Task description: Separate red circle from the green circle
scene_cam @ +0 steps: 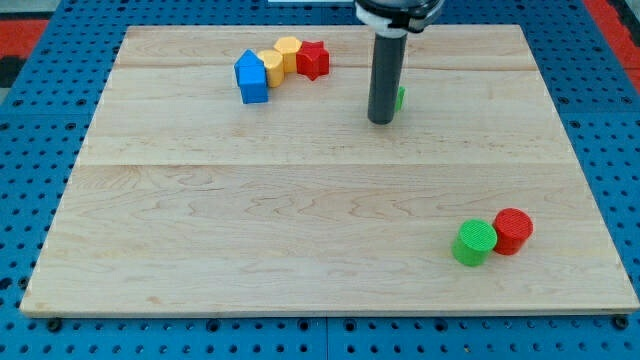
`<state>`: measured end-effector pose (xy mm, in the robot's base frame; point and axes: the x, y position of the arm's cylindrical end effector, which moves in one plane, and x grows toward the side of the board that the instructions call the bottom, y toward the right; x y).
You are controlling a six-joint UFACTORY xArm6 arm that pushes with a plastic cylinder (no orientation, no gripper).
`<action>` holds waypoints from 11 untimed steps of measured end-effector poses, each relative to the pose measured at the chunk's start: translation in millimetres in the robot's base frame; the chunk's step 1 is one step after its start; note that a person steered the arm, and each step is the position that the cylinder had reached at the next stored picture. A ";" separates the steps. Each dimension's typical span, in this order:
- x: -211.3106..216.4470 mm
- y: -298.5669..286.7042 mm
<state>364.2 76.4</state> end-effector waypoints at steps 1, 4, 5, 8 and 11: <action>-38.9 -0.4; -87.8 61.9; -91.5 102.4; 122.2 150.0; 163.8 156.1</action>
